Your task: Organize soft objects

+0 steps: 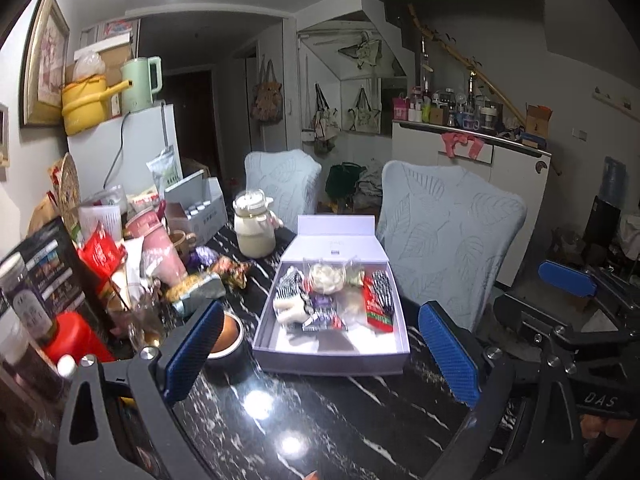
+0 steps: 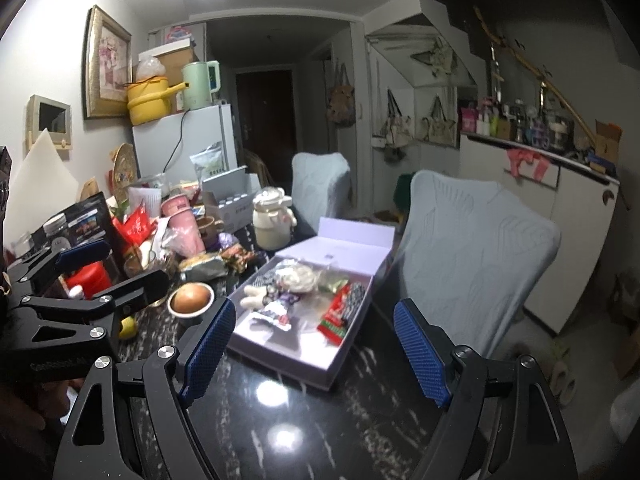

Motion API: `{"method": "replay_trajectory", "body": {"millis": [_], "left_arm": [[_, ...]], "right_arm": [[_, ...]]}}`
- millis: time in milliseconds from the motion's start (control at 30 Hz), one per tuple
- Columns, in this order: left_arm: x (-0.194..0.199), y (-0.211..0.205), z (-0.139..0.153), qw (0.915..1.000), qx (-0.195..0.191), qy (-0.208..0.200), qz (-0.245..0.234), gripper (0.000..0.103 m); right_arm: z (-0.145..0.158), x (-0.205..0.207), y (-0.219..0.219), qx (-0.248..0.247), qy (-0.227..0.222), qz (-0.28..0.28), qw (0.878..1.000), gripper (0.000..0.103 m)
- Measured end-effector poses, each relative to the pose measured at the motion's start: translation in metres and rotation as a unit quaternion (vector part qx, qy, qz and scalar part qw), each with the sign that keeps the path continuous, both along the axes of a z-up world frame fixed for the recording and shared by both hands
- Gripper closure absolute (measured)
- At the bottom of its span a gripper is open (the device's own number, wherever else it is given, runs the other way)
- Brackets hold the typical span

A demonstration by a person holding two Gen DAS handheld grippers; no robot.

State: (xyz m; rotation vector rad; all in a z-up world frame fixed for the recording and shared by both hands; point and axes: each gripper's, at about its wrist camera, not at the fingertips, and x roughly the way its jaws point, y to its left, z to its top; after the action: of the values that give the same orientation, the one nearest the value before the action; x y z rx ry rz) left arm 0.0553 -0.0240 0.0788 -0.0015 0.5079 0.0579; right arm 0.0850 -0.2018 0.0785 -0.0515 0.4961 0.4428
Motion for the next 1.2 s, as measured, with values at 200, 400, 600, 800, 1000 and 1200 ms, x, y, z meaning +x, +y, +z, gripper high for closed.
{"method": "replay_trajectory", "body": {"millis": [200,400,600,800,1000,1200], "left_arm": [[-0.008,0.001,-0.019,0.9997,-0.003,0.021,-0.013,0.003],[-0.011,0.008,-0.036,0.9991,-0.005,0.037,-0.019,0.003],[-0.009,0.015,-0.046,0.9986,-0.01,0.045,-0.024,0.003],[-0.006,0.019,-0.05,0.9984,-0.007,0.049,-0.028,0.003],[-0.004,0.024,-0.049,0.9984,-0.013,0.049,-0.025,0.003],[-0.003,0.027,-0.05,0.9977,-0.017,0.058,-0.028,0.003]], "right_arm": [[-0.016,-0.012,0.001,0.0,0.022,-0.007,1.0,0.021],[-0.032,-0.02,0.005,-0.008,0.038,-0.015,0.999,0.021],[-0.043,-0.025,0.008,-0.01,0.045,-0.02,0.999,0.021],[-0.048,-0.027,0.014,-0.01,0.046,-0.025,0.999,0.021],[-0.05,-0.026,0.018,-0.015,0.049,-0.031,0.998,0.021],[-0.051,-0.027,0.02,-0.018,0.05,-0.039,0.998,0.021]]}}
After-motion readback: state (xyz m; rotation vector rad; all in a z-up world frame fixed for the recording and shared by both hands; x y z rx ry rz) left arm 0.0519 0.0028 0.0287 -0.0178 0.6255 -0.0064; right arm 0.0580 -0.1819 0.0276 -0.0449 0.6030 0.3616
